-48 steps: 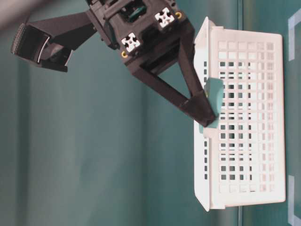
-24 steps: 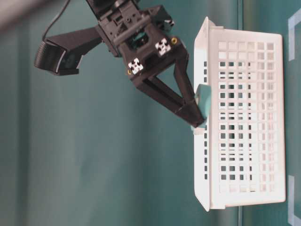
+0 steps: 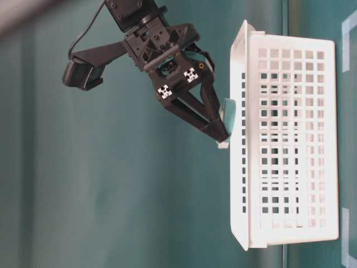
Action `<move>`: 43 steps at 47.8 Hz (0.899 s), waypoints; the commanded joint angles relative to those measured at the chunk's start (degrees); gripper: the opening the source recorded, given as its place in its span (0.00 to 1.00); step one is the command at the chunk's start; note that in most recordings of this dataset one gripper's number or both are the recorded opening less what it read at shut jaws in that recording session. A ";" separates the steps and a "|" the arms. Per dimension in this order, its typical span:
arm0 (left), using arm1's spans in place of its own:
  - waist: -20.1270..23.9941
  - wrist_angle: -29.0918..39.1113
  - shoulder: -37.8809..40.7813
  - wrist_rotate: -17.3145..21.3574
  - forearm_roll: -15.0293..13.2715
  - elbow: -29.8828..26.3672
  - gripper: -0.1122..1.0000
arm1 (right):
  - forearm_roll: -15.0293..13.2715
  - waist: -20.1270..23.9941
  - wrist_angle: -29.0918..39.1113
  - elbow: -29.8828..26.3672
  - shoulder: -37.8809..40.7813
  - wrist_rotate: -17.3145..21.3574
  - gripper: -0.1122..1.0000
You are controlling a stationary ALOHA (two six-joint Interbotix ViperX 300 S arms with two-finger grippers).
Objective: Put the tape in the middle into the white basket.
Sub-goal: 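Lift the tape roll and carry it toward the white basket, then lower the tape roll into the basket and open the right gripper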
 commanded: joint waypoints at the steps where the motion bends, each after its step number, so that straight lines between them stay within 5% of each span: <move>1: 0.18 -0.26 0.44 -0.09 0.09 -0.79 0.51 | -0.53 -1.23 -0.26 -1.58 -1.41 -0.09 0.69; 43: 0.18 -0.26 0.44 -0.09 0.09 -0.79 0.51 | -2.46 -12.83 -0.70 -1.76 -0.70 -0.44 0.69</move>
